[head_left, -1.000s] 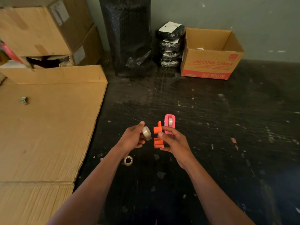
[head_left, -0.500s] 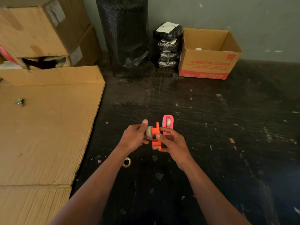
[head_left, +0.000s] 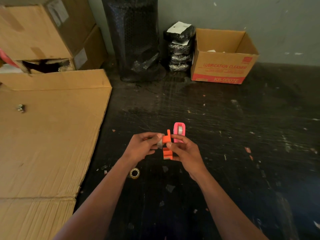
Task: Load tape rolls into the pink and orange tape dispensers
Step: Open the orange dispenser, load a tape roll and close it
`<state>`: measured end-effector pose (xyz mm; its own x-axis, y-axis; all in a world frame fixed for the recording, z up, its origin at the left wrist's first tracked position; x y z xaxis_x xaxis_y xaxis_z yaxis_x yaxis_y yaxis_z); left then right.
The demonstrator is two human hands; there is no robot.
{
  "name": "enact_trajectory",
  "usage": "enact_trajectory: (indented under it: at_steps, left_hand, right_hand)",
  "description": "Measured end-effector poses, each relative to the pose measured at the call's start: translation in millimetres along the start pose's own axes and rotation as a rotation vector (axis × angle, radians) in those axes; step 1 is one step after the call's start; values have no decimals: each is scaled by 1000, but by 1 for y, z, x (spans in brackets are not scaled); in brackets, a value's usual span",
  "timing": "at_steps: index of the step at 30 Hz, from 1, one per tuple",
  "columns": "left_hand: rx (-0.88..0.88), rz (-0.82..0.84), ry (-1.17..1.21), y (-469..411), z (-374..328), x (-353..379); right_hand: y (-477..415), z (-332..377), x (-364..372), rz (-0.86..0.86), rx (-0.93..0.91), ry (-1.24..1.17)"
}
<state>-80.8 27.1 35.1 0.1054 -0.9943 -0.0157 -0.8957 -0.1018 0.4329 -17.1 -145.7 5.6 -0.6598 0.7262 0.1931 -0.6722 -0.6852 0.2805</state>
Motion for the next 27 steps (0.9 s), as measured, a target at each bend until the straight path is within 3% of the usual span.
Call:
enact_trajectory:
  at_steps: [16, 21, 27]
  left_hand:
    - [-12, 71, -51, 1, -1, -7]
    - [-7, 72, -49, -1, 4, -9]
    - [28, 91, 102, -6, 10, -9]
  right_hand:
    - [1, -2, -2, -11, -18, -1]
    - [-1, -1, -1, 56, -8, -3]
    - [-5, 0, -2, 135, 46, 15]
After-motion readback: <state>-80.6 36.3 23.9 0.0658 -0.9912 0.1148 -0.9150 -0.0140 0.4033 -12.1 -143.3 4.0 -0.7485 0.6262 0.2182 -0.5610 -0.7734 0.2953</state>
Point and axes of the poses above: each hand's wrist, its own y-axis away from the middle knuckle, its own x-axis out of the palm, z = x × y, the point moved 1 cm from there along -y, towards the middle knuckle, and after that the axes turned 14 degrees about z, right-handed, at the moved point
